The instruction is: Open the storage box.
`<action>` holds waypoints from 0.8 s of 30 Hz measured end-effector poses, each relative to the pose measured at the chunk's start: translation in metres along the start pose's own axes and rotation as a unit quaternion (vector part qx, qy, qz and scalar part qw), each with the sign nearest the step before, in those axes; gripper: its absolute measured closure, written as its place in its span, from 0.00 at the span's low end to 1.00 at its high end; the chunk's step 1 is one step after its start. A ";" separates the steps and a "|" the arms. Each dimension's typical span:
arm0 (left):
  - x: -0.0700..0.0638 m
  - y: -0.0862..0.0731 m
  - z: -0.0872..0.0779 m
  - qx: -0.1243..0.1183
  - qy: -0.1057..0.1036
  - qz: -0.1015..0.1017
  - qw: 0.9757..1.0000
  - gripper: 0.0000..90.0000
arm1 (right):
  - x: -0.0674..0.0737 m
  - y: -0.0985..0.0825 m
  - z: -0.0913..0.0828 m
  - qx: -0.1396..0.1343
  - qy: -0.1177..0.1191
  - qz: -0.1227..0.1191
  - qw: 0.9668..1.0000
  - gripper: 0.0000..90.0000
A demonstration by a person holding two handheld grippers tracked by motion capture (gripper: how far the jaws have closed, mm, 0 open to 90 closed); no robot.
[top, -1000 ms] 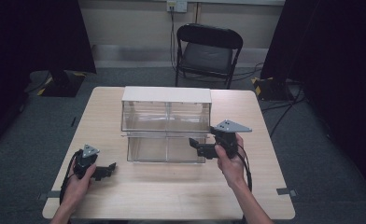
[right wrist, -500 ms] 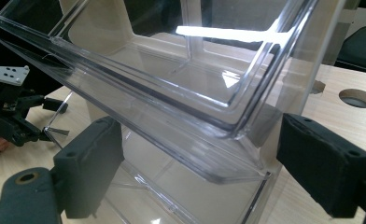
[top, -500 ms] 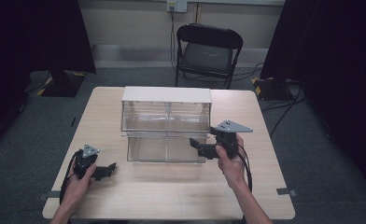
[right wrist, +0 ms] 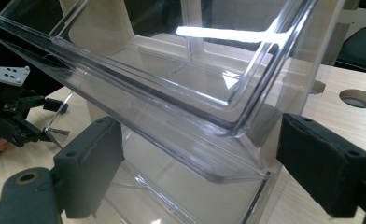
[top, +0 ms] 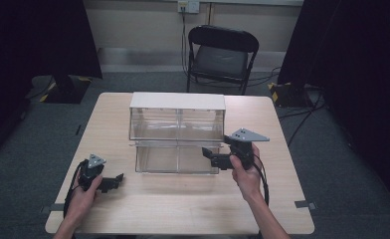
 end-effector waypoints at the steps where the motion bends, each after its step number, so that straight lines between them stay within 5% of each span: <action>1: 0.000 0.000 0.000 0.000 -0.001 -0.002 1.000 0.04 | 0.000 0.000 0.000 -0.001 0.000 -0.002 1.000 0.16; 24: 0.000 0.000 0.000 0.000 0.000 -0.001 1.000 0.04 | -0.001 0.000 0.000 0.000 0.002 -0.003 1.000 0.16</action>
Point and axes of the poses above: each handheld gripper's, and its own axes: z roughly forward along the jaws, y roughly out of its top, x roughly to its left, the point moved 6 cm from there along z, roughly forward along the jaws, and after that the axes turned 13 degrees about -z, right-handed, at the moved point
